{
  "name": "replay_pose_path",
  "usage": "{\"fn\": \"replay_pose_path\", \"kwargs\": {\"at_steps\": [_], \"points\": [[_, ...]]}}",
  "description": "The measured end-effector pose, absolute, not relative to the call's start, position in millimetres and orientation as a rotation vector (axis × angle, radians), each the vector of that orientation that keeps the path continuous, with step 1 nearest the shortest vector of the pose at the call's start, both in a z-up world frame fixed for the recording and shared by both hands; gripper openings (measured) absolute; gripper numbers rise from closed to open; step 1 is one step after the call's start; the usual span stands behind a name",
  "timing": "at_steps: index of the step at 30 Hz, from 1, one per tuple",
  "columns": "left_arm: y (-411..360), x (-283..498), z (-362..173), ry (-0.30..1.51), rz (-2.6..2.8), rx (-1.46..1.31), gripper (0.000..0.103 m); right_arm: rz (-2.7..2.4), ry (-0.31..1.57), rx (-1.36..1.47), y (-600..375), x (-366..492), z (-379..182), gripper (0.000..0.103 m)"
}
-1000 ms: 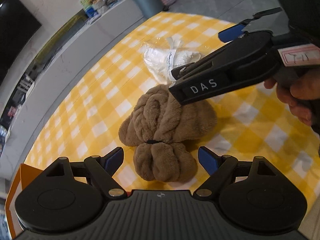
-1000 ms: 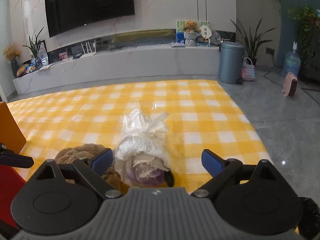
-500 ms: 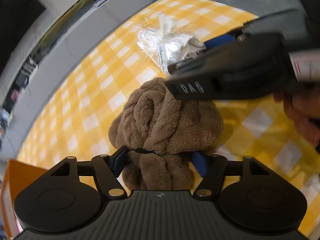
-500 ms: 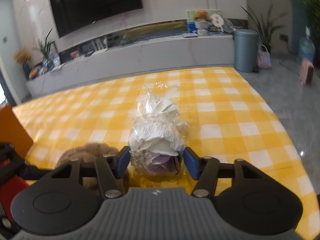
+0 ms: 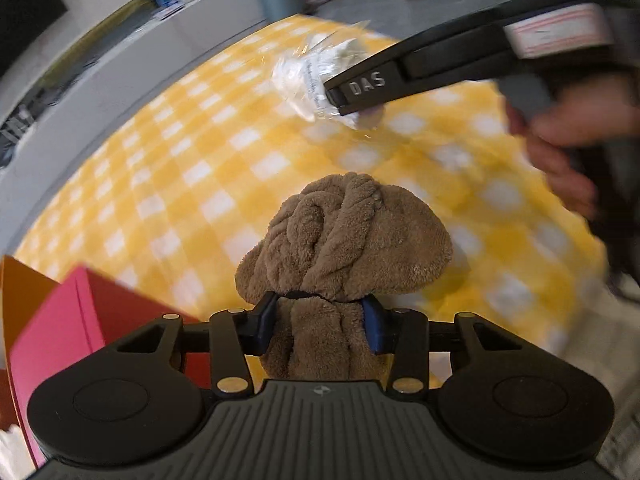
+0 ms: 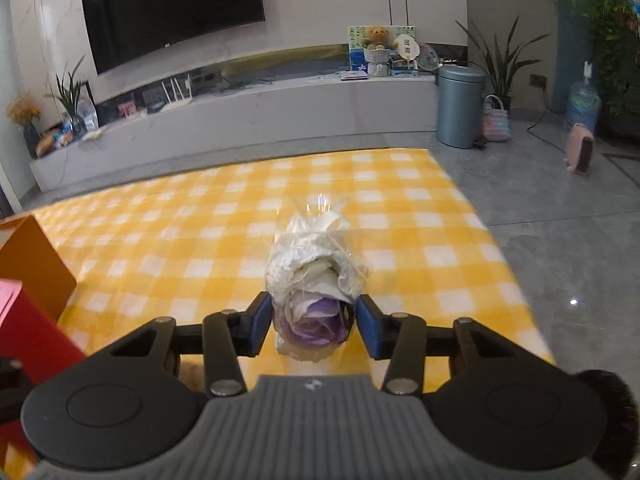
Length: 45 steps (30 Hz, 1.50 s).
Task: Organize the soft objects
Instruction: 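Grasp the brown towel with the left tool while the right tool grasps the wrapped flower, then lift the towel with the left tool while the right tool lifts the flower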
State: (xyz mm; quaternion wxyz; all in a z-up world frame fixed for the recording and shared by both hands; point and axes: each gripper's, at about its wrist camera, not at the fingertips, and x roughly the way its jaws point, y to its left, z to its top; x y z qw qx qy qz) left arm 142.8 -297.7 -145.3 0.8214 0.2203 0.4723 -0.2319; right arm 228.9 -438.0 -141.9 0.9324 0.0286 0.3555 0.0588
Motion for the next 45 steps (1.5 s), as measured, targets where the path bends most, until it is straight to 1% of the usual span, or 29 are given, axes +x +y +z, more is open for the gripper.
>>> {"fn": "replay_pose_path", "kwargs": {"at_steps": [3, 7, 10, 14, 17, 18, 20, 21, 22, 24, 28, 31, 33, 35, 37, 39, 45], "points": [[-281, 112, -128, 0.974, -0.573, 0.409, 0.05, 0.072, 0.726, 0.028, -442, 210, -136, 0.045], [-267, 89, -114, 0.92, -0.585, 0.424, 0.05, 0.0, 0.751, 0.075, -445, 182, -135, 0.044], [-258, 79, -108, 0.899, -0.579, 0.432, 0.05, -0.002, 0.769, 0.051, -436, 158, -137, 0.044], [-240, 73, -107, 0.857, -0.557, 0.431, 0.05, -0.041, 0.858, 0.089, -430, 133, -146, 0.044], [-232, 70, -115, 0.859, -0.55, 0.402, 0.05, -0.04, 0.935, 0.127, -426, 125, -156, 0.044], [-229, 69, -119, 0.862, -0.543, 0.389, 0.05, -0.035, 0.95, 0.118, -424, 122, -160, 0.046], [-225, 70, -129, 0.872, -0.535, 0.35, 0.05, -0.024, 0.969, 0.085, -419, 123, -164, 0.057], [-224, 71, -133, 0.877, -0.539, 0.326, 0.05, -0.02, 0.969, 0.082, -419, 124, -166, 0.066], [-222, 72, -138, 0.883, -0.541, 0.305, 0.05, -0.005, 0.97, 0.082, -419, 128, -168, 0.07], [-221, 65, -144, 0.885, -0.544, 0.282, 0.05, 0.024, 0.958, 0.078, -421, 134, -170, 0.076], [-223, 65, -157, 0.882, -0.535, 0.287, 0.05, 0.018, 0.935, 0.053, -424, 144, -173, 0.076], [-224, 66, -165, 0.887, -0.534, 0.327, 0.051, 0.042, 0.892, 0.019, -421, 144, -170, 0.076], [-222, 66, -165, 0.882, -0.544, 0.325, 0.051, 0.067, 0.849, -0.038, -417, 143, -169, 0.073], [-222, 67, -166, 0.884, -0.547, 0.322, 0.051, 0.111, 0.817, -0.089, -411, 143, -168, 0.066], [-225, 67, -168, 0.881, -0.552, 0.342, 0.051, 0.149, 0.793, -0.125, -406, 143, -168, 0.053], [-229, 66, -170, 0.871, -0.554, 0.375, 0.05, 0.142, 0.756, -0.189, -398, 140, -167, 0.049], [-238, 61, -165, 0.854, -0.56, 0.422, 0.049, 0.15, 0.725, -0.208, -392, 137, -157, 0.045]]}}
